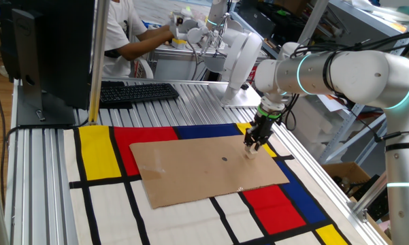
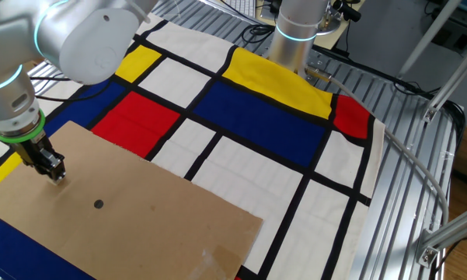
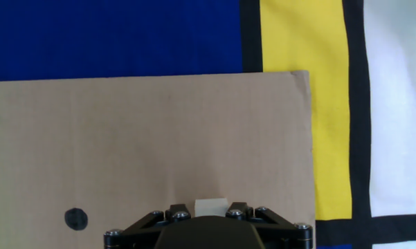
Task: Hold a small block with the gripper and sweep it from left to right on the table
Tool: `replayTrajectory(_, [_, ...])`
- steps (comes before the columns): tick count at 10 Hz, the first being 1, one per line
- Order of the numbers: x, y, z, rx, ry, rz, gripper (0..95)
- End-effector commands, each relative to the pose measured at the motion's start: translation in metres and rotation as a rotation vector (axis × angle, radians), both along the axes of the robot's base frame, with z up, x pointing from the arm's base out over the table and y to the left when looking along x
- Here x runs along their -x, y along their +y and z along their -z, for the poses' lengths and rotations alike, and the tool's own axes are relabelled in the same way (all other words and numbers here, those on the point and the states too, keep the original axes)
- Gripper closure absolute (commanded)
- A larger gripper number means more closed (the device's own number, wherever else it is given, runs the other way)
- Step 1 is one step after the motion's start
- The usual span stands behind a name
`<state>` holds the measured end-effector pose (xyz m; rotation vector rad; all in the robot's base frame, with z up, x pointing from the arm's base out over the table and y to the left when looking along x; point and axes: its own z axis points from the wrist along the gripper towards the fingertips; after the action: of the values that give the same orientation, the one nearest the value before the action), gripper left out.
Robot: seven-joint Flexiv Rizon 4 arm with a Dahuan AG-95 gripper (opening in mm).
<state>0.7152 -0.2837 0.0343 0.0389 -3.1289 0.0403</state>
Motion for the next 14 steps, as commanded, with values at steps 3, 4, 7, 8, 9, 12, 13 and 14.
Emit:
replayTrajectory(3, [0.002, -0.001, 0.004, -0.003, -0.004, -0.001, 57.0])
replayTrajectory(4, [0.003, 0.0, 0.006, -0.003, -0.003, 0.0, 57.0])
replayTrajectory(7, [0.004, 0.0, 0.009, -0.008, -0.005, 0.002, 57.0])
replayTrajectory(8, [0.004, 0.001, 0.01, -0.008, -0.007, 0.003, 57.0])
replayTrajectory(9, [0.004, 0.001, 0.011, -0.008, -0.006, 0.004, 57.0])
replayTrajectory(12, [0.003, 0.0, 0.015, -0.01, -0.008, 0.005, 57.0])
replayTrajectory(13, [0.003, 0.0, 0.016, -0.009, -0.008, 0.004, 57.0])
replayTrajectory(14, [0.003, 0.0, 0.017, -0.012, -0.009, 0.004, 57.0])
